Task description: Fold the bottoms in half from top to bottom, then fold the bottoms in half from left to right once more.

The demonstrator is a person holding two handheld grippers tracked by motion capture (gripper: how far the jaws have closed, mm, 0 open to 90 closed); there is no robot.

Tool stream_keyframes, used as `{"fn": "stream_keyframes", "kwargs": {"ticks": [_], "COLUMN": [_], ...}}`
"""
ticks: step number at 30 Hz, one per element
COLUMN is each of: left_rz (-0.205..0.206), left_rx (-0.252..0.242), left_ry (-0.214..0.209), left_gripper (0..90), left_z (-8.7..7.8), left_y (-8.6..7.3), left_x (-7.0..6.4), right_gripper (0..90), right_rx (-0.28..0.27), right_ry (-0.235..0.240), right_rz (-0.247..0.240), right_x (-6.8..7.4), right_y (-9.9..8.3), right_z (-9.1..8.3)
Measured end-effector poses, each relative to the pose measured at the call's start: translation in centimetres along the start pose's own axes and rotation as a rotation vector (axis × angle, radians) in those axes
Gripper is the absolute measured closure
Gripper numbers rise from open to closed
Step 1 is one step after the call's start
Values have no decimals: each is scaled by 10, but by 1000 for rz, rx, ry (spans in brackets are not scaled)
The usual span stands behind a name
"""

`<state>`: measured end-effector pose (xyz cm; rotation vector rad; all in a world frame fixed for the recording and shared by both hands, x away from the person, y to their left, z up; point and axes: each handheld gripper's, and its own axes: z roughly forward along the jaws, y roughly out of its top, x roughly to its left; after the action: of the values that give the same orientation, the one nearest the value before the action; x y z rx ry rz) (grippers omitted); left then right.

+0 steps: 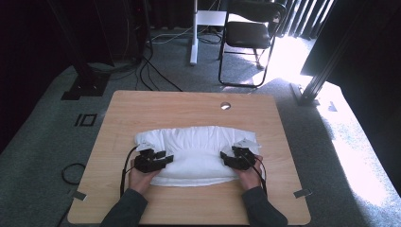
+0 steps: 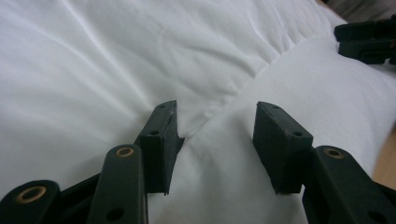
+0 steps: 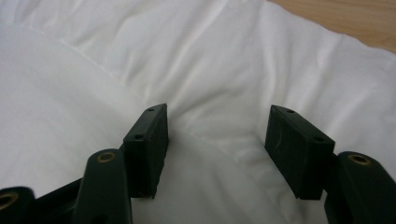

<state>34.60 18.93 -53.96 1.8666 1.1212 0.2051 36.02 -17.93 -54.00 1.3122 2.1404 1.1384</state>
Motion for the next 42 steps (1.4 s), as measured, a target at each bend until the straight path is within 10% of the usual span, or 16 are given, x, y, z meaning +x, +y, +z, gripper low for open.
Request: {"fn": "stream_keyframes", "kwargs": {"ticks": [8,15,21,31,42], "left_rz": [36,-23,-45,-46,-155], "left_rx": [15,18,82,59,-18], "left_ry": [98,361,340,269,173], "left_gripper": [495,277,200,210,210], "left_z": [-11,-36,-29,-30,-22], "left_y": [-15,-19,-23,-26,-20], "left_x": [6,25,31,33,42], "right_gripper": [384,385,385,385,385], "right_rx": [57,63,63,58,60], "right_ry": [-22,-12,-7,0,4], "right_rz": [-46,-33,-29,-24,-21], "right_x": [-4,-5,-6,-7,-7], "right_y": [-14,-16,-17,-18,-17], "right_z": [-1,2,1,2,3]}}
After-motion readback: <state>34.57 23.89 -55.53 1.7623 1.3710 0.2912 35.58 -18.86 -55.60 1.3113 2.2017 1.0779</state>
